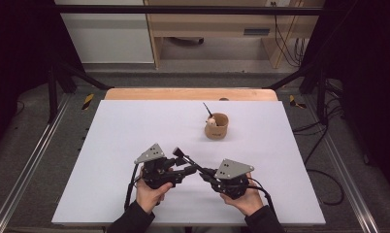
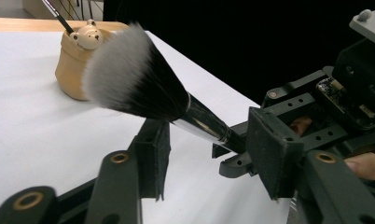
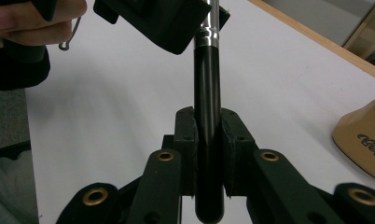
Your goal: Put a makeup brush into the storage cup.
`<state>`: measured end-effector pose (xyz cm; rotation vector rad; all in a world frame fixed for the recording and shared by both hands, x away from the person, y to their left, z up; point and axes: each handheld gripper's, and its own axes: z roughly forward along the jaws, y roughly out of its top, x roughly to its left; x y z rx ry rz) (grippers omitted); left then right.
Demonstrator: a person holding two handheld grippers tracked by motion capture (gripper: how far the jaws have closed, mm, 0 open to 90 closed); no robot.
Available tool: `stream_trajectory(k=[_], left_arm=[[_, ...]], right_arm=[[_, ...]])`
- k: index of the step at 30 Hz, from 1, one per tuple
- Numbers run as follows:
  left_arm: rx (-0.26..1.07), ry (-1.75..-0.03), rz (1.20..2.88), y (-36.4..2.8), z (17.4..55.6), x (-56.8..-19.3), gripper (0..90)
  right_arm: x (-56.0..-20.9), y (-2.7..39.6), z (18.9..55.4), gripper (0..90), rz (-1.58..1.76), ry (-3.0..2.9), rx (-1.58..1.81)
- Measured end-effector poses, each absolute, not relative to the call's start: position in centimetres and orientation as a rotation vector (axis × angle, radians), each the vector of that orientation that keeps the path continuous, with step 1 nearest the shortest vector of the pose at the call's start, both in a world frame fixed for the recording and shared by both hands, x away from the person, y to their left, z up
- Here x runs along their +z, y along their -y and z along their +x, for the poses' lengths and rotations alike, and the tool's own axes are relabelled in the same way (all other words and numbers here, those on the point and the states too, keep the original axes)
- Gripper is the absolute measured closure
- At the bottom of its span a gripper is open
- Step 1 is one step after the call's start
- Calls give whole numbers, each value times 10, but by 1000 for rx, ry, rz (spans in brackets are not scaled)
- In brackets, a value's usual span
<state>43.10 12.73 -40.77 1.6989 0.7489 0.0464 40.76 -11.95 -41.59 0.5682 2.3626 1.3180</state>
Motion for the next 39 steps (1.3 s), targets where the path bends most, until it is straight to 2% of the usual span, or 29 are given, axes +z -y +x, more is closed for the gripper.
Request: stream_trajectory(k=[8, 20, 39], left_arm=[[40, -754, 1683, -130, 431, -407, 584], [21, -765, 1652, -133, 430, -406, 613], [-2, -724, 1629, -132, 425, -402, 733]], right_arm=[[-416, 119, 407, 793, 552, -2364, 1333], [-417, 117, 406, 793, 534, -2368, 1348], [-422, 110, 406, 792, 517, -2387, 1329]])
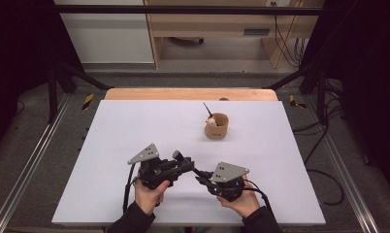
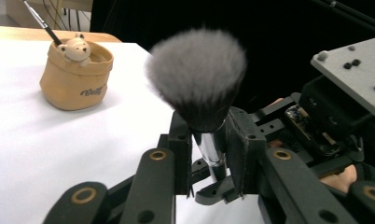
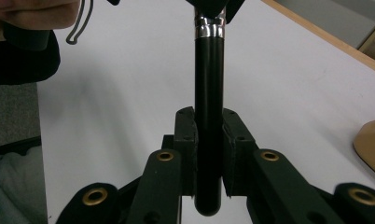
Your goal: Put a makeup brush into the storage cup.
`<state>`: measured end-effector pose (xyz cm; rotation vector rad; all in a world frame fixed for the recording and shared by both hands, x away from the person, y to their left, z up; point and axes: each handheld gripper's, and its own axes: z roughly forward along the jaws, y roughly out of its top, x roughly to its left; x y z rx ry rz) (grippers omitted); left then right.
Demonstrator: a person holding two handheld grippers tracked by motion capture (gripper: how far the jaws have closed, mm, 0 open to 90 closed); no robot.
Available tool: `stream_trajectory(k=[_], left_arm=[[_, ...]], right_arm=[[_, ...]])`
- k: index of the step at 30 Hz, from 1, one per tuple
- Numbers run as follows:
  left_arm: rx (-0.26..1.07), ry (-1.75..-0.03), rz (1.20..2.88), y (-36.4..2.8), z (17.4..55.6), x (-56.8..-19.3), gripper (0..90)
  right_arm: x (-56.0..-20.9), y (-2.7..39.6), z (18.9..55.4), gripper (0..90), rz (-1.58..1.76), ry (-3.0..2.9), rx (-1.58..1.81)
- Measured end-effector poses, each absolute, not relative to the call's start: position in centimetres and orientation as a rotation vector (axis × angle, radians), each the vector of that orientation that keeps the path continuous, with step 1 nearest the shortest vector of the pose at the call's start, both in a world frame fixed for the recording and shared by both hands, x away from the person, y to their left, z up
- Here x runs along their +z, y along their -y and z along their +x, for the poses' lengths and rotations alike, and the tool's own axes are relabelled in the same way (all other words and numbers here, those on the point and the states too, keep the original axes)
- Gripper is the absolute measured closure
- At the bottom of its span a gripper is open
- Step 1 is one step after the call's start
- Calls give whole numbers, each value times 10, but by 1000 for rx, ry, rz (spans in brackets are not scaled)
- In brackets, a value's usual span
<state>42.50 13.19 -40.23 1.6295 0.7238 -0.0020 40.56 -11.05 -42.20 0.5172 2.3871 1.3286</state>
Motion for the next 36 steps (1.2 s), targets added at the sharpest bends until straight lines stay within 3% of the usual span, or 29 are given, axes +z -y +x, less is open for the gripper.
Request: stream_trajectory(k=[15, 27, 36], left_arm=[[31, -684, 1656, -129, 419, -398, 766], [122, -716, 1707, -129, 418, -397, 767], [136, -723, 1720, -126, 418, -398, 767]], right_arm=[[-424, 107, 405, 785, 522, -2401, 1324], [-418, 109, 405, 548, 597, -2346, 1352], [-414, 99, 407, 564, 620, -2342, 1380]])
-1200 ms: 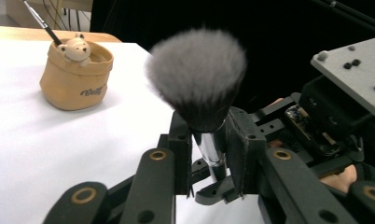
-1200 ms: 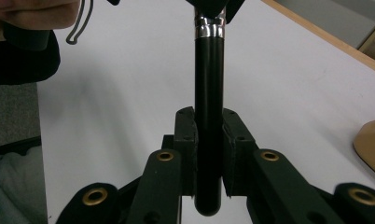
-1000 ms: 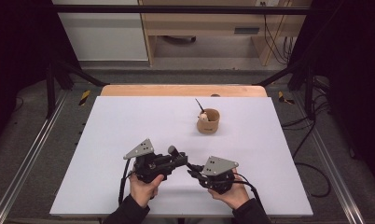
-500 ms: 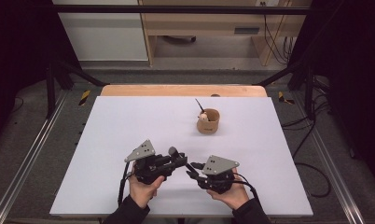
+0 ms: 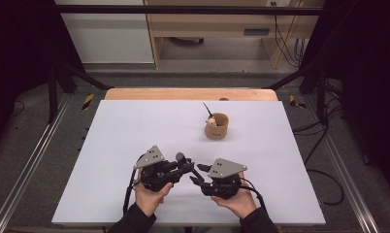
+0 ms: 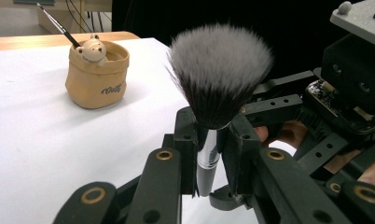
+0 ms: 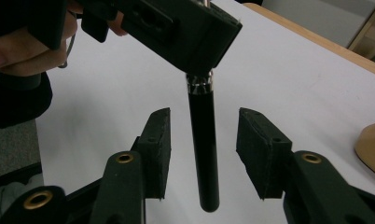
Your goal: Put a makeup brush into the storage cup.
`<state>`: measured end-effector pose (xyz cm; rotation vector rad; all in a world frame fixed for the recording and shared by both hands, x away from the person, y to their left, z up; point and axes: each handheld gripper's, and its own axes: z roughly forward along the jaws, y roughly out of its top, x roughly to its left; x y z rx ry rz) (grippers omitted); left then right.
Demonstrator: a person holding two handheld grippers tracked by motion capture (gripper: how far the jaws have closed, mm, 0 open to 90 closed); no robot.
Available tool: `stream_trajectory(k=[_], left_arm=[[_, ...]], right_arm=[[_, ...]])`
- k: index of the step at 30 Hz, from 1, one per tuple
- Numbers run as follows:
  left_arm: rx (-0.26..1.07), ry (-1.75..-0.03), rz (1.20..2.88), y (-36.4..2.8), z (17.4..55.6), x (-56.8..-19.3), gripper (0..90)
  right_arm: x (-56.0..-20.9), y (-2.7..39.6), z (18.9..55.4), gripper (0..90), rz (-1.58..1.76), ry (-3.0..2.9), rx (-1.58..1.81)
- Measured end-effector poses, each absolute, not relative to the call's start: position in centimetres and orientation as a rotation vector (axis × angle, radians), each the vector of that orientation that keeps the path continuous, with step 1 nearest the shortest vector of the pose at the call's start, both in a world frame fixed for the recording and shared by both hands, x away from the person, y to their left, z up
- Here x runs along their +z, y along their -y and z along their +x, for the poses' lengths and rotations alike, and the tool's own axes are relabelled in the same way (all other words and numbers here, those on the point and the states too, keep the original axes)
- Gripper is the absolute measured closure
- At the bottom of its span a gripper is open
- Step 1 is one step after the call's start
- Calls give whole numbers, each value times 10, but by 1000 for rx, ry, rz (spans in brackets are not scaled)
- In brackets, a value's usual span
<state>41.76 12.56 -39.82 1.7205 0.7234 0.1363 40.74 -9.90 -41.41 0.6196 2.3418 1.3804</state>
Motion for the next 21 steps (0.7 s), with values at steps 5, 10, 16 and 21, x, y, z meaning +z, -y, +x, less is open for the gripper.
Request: stream_trajectory(k=[5, 10, 16, 21], left_arm=[[150, -724, 1731, -124, 417, -398, 767], [157, -719, 1745, -122, 416, -400, 767], [152, -719, 1751, -119, 416, -401, 767], [150, -719, 1751, -119, 416, -401, 767]], right_arm=[[-414, 97, 408, 627, 640, -2340, 1386], [-413, 99, 408, 669, 652, -2331, 1399], [-413, 98, 409, 725, 657, -2339, 1403], [-413, 98, 408, 766, 652, -2350, 1404]])
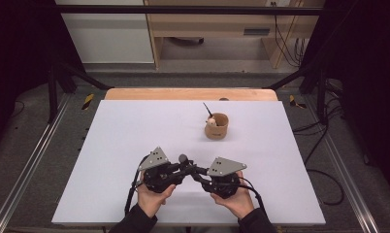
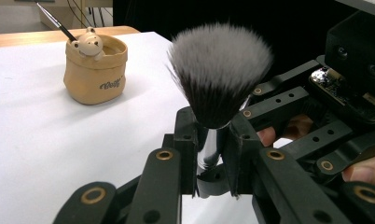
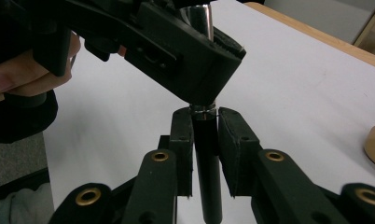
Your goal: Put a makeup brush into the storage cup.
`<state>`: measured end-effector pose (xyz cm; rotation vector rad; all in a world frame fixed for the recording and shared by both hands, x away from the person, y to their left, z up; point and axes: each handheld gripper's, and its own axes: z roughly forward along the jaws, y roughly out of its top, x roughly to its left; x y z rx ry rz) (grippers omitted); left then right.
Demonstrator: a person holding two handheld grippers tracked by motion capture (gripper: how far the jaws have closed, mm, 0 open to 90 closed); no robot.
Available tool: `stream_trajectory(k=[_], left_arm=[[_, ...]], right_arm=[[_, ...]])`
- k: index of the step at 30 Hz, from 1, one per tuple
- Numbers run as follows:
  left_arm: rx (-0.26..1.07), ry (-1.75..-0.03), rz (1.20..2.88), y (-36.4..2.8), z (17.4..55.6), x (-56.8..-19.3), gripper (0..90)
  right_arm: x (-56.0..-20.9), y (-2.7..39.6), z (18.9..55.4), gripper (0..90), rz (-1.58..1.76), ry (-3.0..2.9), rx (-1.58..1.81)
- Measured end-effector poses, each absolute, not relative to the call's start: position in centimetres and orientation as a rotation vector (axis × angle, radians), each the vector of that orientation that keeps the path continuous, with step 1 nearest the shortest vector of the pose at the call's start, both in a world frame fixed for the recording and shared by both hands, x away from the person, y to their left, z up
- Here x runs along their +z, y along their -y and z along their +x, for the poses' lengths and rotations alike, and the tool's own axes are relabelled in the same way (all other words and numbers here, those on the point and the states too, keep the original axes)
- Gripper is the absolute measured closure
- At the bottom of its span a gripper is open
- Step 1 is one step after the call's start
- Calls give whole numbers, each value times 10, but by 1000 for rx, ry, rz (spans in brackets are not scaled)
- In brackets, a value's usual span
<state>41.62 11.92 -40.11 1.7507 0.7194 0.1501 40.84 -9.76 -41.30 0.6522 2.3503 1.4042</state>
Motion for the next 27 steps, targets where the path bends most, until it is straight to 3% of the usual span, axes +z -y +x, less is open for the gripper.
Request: stream_trajectory(k=[12, 27], left_arm=[[141, -714, 1743, -120, 418, -401, 757], [191, -722, 1733, -137, 421, -394, 474]], right_arm=[[-413, 97, 407, 796, 629, -2362, 1422], [-413, 114, 415, 796, 721, -2315, 1418]])
